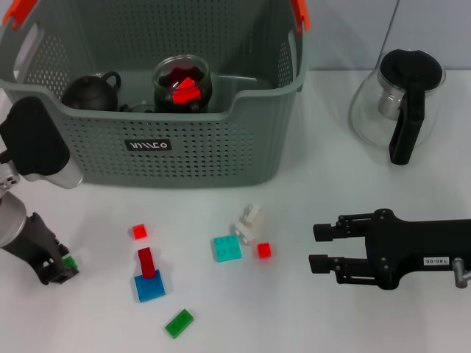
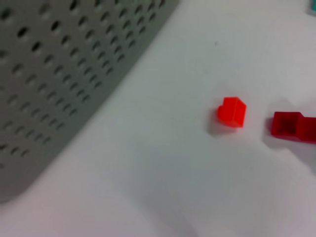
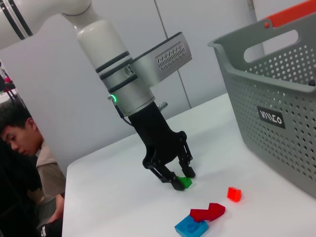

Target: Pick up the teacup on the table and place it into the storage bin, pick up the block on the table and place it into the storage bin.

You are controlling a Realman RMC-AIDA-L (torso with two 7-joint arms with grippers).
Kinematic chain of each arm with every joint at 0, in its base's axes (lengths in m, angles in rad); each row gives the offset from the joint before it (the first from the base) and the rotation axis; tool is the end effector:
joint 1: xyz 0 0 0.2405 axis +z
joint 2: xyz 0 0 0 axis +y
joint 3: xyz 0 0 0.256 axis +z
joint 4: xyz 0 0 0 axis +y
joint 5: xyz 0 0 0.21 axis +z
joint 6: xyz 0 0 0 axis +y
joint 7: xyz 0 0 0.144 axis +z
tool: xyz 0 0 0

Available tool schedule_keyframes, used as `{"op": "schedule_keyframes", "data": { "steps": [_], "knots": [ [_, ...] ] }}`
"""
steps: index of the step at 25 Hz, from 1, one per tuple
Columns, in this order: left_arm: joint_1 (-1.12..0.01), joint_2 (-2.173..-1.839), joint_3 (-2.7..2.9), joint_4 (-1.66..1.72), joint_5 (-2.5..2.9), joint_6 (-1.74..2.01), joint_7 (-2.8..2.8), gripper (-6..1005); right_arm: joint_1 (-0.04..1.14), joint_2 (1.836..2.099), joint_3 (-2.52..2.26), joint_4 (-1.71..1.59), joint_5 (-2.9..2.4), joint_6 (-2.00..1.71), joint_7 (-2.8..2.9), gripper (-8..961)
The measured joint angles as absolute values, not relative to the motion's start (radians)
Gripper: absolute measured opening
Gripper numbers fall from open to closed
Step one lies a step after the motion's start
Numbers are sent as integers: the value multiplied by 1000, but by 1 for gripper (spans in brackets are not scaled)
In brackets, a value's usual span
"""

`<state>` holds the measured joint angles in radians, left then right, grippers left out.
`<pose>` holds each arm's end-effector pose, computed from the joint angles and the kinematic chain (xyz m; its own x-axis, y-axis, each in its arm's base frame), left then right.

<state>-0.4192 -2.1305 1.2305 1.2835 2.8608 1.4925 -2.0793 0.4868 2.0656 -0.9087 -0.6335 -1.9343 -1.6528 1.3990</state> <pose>-0.2871 0.3211 0.0182 0.7126 0.5471 -0.4391 0.3502 -0.8198 -0.4532 0.2554 0.2965 -0.0231 0.8133 -0.3800 -0.4406 -0.3948 -0.9167 0.0619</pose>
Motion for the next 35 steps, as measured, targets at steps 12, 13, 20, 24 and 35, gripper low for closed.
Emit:
{"op": "schedule_keyframes", "data": {
  "steps": [12,13,20,24,35],
  "knots": [
    [-421,-2126,1229,1291,2861,1494,-2094,205,483,2064,-907,-634,-1934,-1656,1400,577],
    [-421,-2126,1227,1292,2861,1495,-2094,184,484,2064,-906,-634,-1934,-1656,1400,578],
    [-432,-2128,1129,1356,2854,1550,-2098,183,485,2065,-907,-634,-1934,-1657,1401,578],
    [-477,-2126,974,1366,2812,1641,-2064,183,487,2065,-907,-633,-1934,-1657,1401,578],
    [-600,-2009,611,1023,2495,1834,-1992,184,491,2066,-907,-634,-1934,-1658,1400,578]
  ]
}}
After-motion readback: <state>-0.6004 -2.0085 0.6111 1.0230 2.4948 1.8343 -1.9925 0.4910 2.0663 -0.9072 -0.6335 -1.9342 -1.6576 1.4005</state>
